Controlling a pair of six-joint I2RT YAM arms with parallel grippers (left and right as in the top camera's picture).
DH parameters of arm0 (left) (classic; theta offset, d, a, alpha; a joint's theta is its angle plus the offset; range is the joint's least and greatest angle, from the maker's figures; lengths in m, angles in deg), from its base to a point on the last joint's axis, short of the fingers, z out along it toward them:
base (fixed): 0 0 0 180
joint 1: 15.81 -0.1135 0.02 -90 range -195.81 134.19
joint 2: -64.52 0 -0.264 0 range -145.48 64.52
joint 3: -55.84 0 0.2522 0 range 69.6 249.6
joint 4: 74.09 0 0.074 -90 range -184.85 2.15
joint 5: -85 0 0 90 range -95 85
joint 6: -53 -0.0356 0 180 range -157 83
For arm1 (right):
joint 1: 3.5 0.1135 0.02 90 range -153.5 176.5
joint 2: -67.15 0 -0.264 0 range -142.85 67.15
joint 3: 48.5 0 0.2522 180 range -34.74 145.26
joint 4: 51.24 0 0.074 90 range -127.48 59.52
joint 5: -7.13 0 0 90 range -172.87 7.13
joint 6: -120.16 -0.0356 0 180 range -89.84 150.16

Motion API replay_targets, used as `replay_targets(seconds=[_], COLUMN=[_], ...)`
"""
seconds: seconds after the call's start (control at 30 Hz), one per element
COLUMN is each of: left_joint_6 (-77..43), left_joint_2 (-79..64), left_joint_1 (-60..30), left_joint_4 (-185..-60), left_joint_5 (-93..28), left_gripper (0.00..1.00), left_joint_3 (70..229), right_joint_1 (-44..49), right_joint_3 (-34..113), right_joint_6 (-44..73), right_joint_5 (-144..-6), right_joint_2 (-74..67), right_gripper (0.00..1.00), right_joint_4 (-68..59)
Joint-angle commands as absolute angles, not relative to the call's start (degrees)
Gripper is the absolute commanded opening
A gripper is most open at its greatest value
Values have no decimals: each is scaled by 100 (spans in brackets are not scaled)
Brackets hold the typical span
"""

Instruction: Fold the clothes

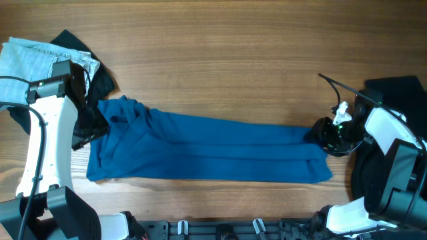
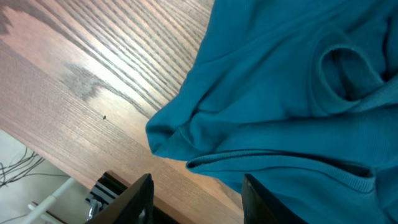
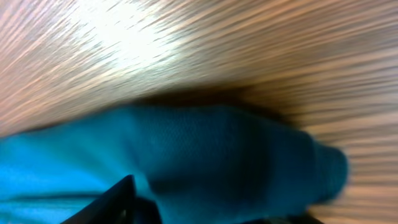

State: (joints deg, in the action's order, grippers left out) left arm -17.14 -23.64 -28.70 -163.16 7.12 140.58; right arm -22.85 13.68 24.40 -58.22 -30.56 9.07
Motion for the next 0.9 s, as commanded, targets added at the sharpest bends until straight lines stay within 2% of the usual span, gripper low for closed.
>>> replay_targets(seconds=[0.0, 0.03, 0.07, 0.3, 0.4, 0.47, 0.53, 0.63, 0.77, 0.87], left_joint_6=[-1723, -1723, -1723, -1725, -1723, -1721, -1723, -1727, -1725, -1725], left_joint_2=[-2249, -2249, -2249, -2249, -2249, -2249, -2249, -2249, -2249, -2249], left_joint_1=[-2909, -2909, -2909, -2909, -2909, -2911, -2911, -2911, -2911, -2911], left_joint_4=[-16263, -16259, -16259, -16184, -16108, -16040, -15946, -15760, -15695, -15664], left_joint_5=[679, 679, 679, 679, 679, 670, 517, 96, 78, 78], left_gripper=[45, 46, 45, 46, 50, 56, 61, 62, 63, 64], left_joint_3=[14170, 14170, 14168, 14168, 14168, 14168, 14168, 14168, 14168, 14168], right_joint_1=[-2158, -2158, -2158, -2158, -2158, -2165, -2204, -2206, -2174, -1951], right_joint_3=[892, 973, 1165, 3023, 3528, 3687, 3698, 3698, 3700, 3700], right_joint_6=[2807, 2803, 2706, 1976, 1592, 1303, 1340, 1480, 2468, 2549], right_joint_5=[-5149, -5228, -5436, -6832, -7438, -7901, -7881, -7805, -6736, -6321], right_joint_2=[-3572, -3570, -3570, -3570, -3570, -3570, -3570, -3572, -3537, -3329], right_gripper=[22, 11, 4, 4, 4, 5, 4, 4, 5, 4], right_joint_4=[636, 622, 657, 1060, 1224, 1403, 1427, 1438, 1418, 1606])
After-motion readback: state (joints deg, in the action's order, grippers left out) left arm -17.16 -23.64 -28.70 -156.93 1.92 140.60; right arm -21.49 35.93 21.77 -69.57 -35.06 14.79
